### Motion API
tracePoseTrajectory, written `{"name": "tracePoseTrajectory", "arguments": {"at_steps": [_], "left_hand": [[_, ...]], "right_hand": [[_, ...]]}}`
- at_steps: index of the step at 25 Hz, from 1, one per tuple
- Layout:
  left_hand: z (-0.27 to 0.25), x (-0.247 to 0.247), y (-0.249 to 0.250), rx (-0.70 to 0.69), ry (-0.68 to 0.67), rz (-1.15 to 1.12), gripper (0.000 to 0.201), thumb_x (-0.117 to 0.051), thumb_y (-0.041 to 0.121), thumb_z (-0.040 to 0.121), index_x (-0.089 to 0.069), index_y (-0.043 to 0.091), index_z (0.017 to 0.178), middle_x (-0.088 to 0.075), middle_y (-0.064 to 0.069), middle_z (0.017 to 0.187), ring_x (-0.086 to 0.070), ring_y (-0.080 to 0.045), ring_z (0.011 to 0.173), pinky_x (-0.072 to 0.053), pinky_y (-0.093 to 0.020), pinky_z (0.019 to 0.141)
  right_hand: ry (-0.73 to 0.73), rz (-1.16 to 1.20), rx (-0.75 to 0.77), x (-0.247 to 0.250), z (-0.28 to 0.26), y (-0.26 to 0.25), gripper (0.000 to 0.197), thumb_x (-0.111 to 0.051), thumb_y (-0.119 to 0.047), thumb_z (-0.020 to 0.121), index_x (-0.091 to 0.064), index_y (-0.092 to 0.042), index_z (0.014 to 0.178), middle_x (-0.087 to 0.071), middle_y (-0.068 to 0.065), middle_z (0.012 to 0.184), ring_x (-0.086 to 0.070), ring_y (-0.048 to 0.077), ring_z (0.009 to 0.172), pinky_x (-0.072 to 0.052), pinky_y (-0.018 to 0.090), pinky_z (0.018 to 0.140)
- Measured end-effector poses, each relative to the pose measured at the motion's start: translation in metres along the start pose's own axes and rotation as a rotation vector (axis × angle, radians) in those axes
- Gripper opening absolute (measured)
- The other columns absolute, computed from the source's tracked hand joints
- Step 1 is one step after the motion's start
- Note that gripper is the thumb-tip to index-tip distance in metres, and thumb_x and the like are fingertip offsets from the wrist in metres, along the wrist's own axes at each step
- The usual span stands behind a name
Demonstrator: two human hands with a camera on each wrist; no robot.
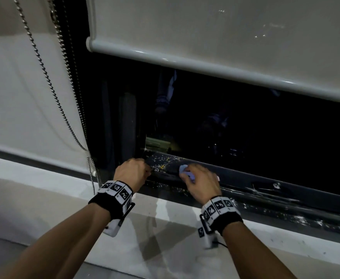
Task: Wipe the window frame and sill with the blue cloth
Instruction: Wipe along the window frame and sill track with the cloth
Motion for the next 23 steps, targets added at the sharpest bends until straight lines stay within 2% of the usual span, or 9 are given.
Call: {"name": "tracePoseTrajectory", "arguments": {"at_steps": [3,5,9,11,12,14,17,20,23], "left_hand": [[-0.002,0.0,0.001,-0.002,0.008,0.001,0.019,-0.056,0.042,0.09,-0.07,0.036,0.101,-0.064,0.008,0.102,-0.065,-0.024,0.097,-0.052,-0.034,0.072],[-0.002,-0.001,0.003,0.002,0.01,0.003,0.019,-0.055,0.041,0.09,-0.069,0.033,0.098,-0.064,0.007,0.1,-0.065,-0.025,0.095,-0.051,-0.033,0.07],[-0.003,0.003,0.004,0.005,-0.003,0.012,0.021,-0.053,0.041,0.09,-0.07,0.034,0.101,-0.065,0.006,0.102,-0.065,-0.025,0.097,-0.053,-0.034,0.073],[-0.005,0.007,0.004,-0.009,-0.009,0.012,0.022,-0.053,0.041,0.091,-0.07,0.036,0.104,-0.064,0.007,0.105,-0.064,-0.024,0.101,-0.054,-0.035,0.075],[-0.007,0.009,0.005,-0.017,-0.017,0.014,0.022,-0.053,0.04,0.092,-0.069,0.037,0.106,-0.064,0.007,0.108,-0.063,-0.024,0.103,-0.054,-0.035,0.077],[-0.012,0.012,0.006,-0.047,-0.028,0.021,0.024,-0.053,0.038,0.094,-0.068,0.038,0.113,-0.062,0.008,0.114,-0.061,-0.023,0.107,-0.052,-0.035,0.079],[-0.02,0.018,0.007,-0.078,-0.023,0.018,0.026,-0.052,0.037,0.096,-0.067,0.038,0.117,-0.06,0.008,0.117,-0.06,-0.022,0.11,-0.053,-0.037,0.082],[-0.022,0.021,0.008,-0.081,-0.012,-0.002,0.027,-0.052,0.04,0.095,-0.066,0.038,0.118,-0.06,0.008,0.117,-0.061,-0.022,0.11,-0.054,-0.038,0.083],[-0.023,0.019,0.005,-0.088,-0.004,-0.01,0.028,-0.054,0.043,0.093,-0.065,0.039,0.119,-0.059,0.009,0.118,-0.06,-0.021,0.11,-0.054,-0.038,0.083]], "right_hand": [[-0.034,-0.022,-0.194,0.015,-0.001,0.038,0.037,-0.046,-0.045,0.096,-0.043,-0.031,0.13,-0.063,0.003,0.12,-0.055,0.03,0.115,-0.039,0.049,0.097],[-0.006,-0.09,-0.219,0.01,0.015,0.036,0.036,-0.046,-0.036,0.098,-0.046,-0.024,0.132,-0.057,0.007,0.129,-0.051,0.032,0.116,-0.041,0.045,0.097],[-0.061,0.012,0.071,-0.023,0.021,-0.009,0.038,-0.047,-0.038,0.098,-0.051,-0.028,0.135,-0.043,0.001,0.142,-0.044,0.027,0.123,-0.039,0.038,0.106],[-0.087,-0.018,0.227,-0.02,0.006,-0.001,0.039,-0.047,-0.033,0.097,-0.052,-0.036,0.135,-0.046,-0.007,0.144,-0.047,0.024,0.122,-0.039,0.036,0.105],[-0.099,-0.068,0.248,-0.013,0.002,0.012,0.04,-0.045,-0.033,0.096,-0.051,-0.04,0.135,-0.048,-0.011,0.143,-0.049,0.024,0.119,-0.041,0.037,0.102],[-0.092,-0.17,0.136,-0.001,0.003,0.037,0.043,-0.041,-0.033,0.094,-0.049,-0.044,0.135,-0.049,-0.014,0.143,-0.05,0.027,0.114,-0.043,0.041,0.097],[-0.058,-0.168,0.055,-0.005,0.032,0.026,0.04,-0.048,-0.022,0.094,-0.054,-0.036,0.131,-0.054,-0.006,0.136,-0.051,0.03,0.107,-0.044,0.04,0.094],[-0.094,-0.034,0.191,-0.02,0.041,-0.025,0.033,-0.051,-0.024,0.095,-0.059,-0.035,0.125,-0.054,-0.008,0.136,-0.052,0.027,0.111,-0.043,0.037,0.096],[-0.164,0.045,0.341,-0.015,0.017,-0.009,0.036,-0.045,-0.049,0.093,-0.054,-0.047,0.127,-0.052,-0.02,0.137,-0.054,0.018,0.119,-0.043,0.037,0.102]]}}
Point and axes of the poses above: each hand's wrist, its own z-axis towards the middle knuckle, its own x-axis out of the back of the hand, y = z × x, the point moved 2 cm from there along z, towards the middle knuckle
